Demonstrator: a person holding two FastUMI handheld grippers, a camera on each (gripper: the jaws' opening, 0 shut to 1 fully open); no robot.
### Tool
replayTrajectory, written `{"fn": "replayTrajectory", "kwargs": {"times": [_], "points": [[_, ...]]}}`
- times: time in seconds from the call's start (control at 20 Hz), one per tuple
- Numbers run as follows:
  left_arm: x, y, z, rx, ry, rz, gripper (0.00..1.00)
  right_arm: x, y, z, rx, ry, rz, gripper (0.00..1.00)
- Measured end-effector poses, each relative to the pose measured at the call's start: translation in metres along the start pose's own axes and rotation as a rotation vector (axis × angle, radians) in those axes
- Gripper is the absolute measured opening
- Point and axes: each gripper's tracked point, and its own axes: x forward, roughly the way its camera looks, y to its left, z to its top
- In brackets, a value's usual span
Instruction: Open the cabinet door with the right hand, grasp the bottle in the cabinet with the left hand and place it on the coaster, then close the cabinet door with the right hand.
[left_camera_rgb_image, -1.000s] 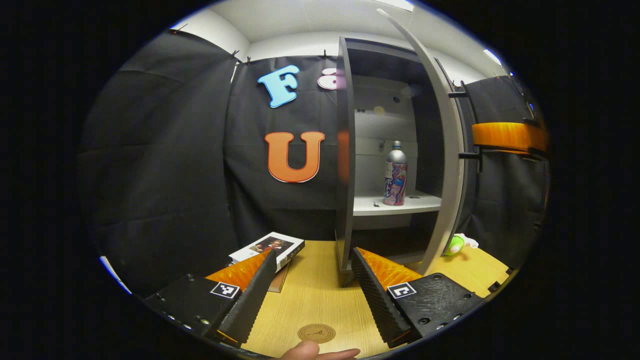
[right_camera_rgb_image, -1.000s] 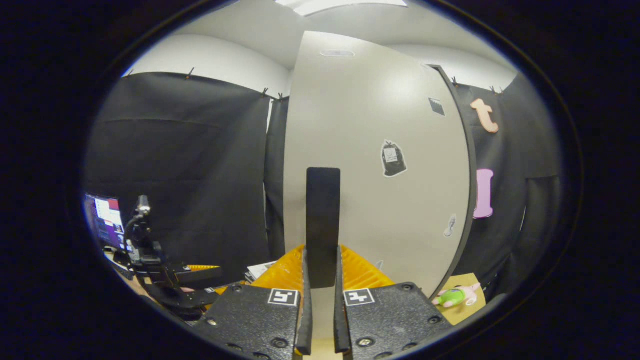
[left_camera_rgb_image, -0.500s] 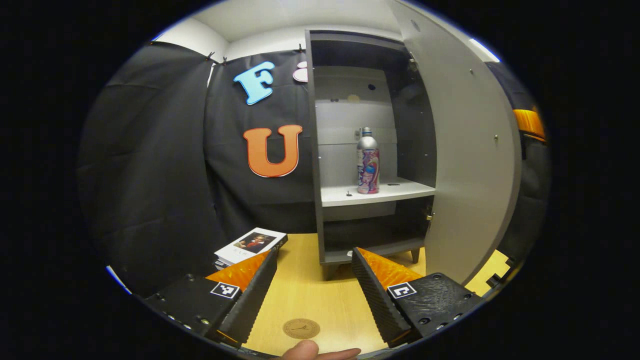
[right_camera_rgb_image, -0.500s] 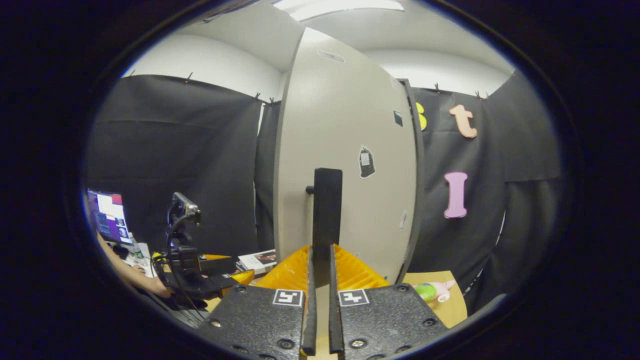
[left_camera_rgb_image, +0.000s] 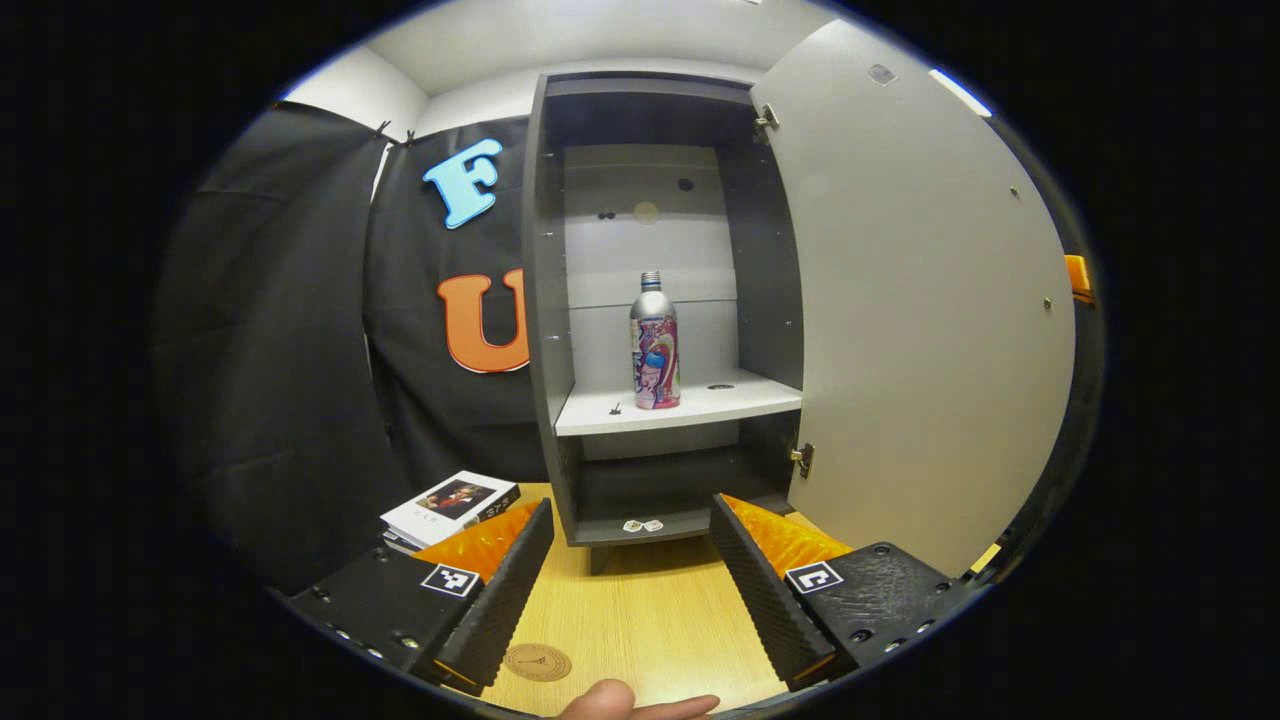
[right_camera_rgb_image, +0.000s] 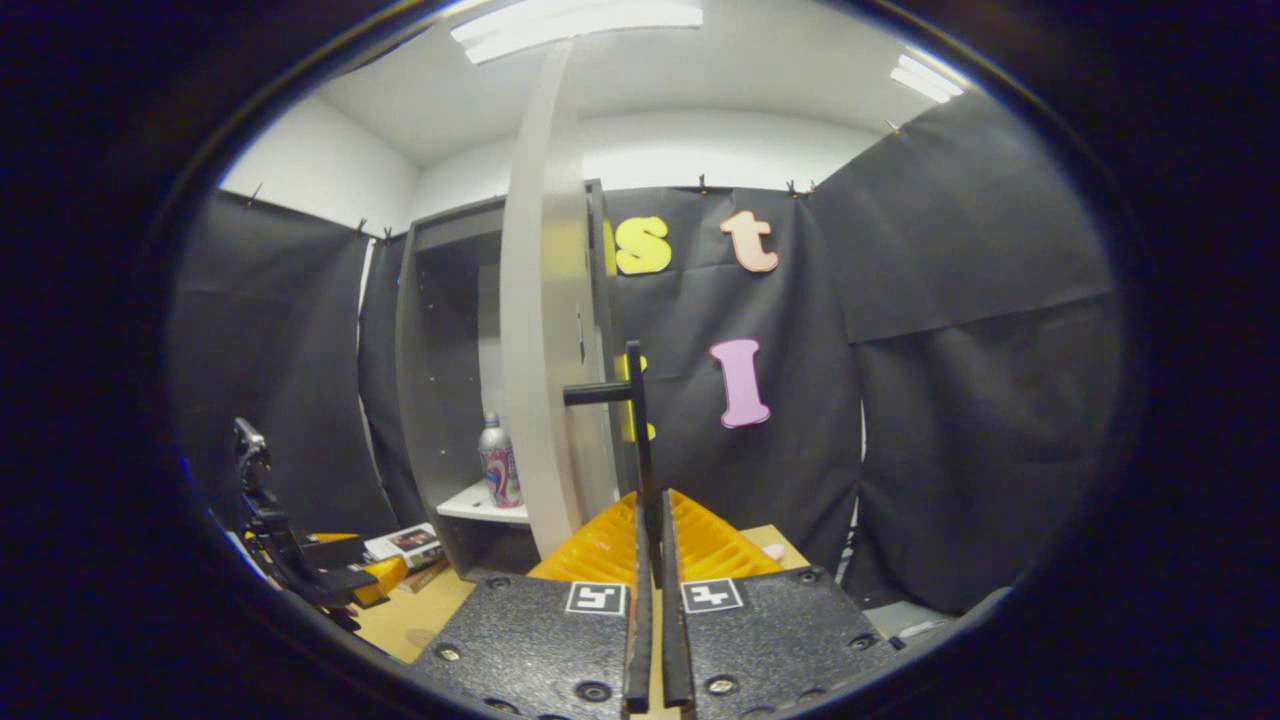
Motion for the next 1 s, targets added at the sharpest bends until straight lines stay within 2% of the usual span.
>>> {"fn": "replayTrajectory", "kwargs": {"times": [0.05, 0.1, 0.15, 0.3, 0.35, 0.45, 0.5, 0.55, 0.75, 0.8, 0.95, 1.0], "points": [[0.003, -0.003, 0.003, 0.002, -0.011, -0.001, 0.95, 0.000, -0.002, -0.014, -0.007, 0.022, -0.002, 0.15], [0.007, -0.006, 0.005, 0.001, -0.014, -0.004, 0.95, -0.005, 0.001, -0.021, -0.036, 0.019, 0.003, 0.27], [0.008, -0.009, 0.008, -0.002, -0.018, -0.003, 0.95, -0.008, 0.002, -0.013, -0.071, -0.011, -0.006, 0.33], [0.015, -0.014, 0.021, -0.015, -0.045, 0.004, 0.95, -0.027, -0.004, -0.004, -0.185, -0.063, -0.051, 0.35], [0.017, -0.017, 0.026, -0.018, -0.057, 0.001, 0.95, -0.030, 0.002, -0.001, -0.191, -0.081, -0.042, 0.43], [0.027, -0.023, 0.037, -0.016, -0.081, -0.002, 0.95, -0.043, 0.002, 0.005, -0.239, -0.112, -0.040, 0.51], [0.033, -0.025, 0.044, -0.013, -0.092, -0.002, 0.95, -0.050, 0.001, 0.004, -0.276, -0.110, -0.047, 0.68], [0.042, -0.027, 0.053, -0.006, -0.111, 0.002, 0.95, -0.057, -0.004, 0.005, -0.306, -0.112, -0.063, 0.73], [0.098, -0.024, 0.085, 0.001, -0.187, 0.038, 0.95, -0.079, -0.041, 0.016, -0.260, -0.131, -0.142, 0.77], [0.116, -0.020, 0.092, -0.004, -0.202, 0.055, 0.95, -0.080, -0.052, 0.015, -0.242, -0.121, -0.168, 0.81], [0.166, -0.014, 0.104, 0.004, -0.218, 0.072, 0.95, -0.085, -0.070, 0.007, -0.213, -0.084, -0.206, 0.83], [0.181, -0.010, 0.107, 0.008, -0.217, 0.080, 1.00, -0.087, -0.073, 0.007, -0.220, -0.079, -0.217, 0.84]]}}
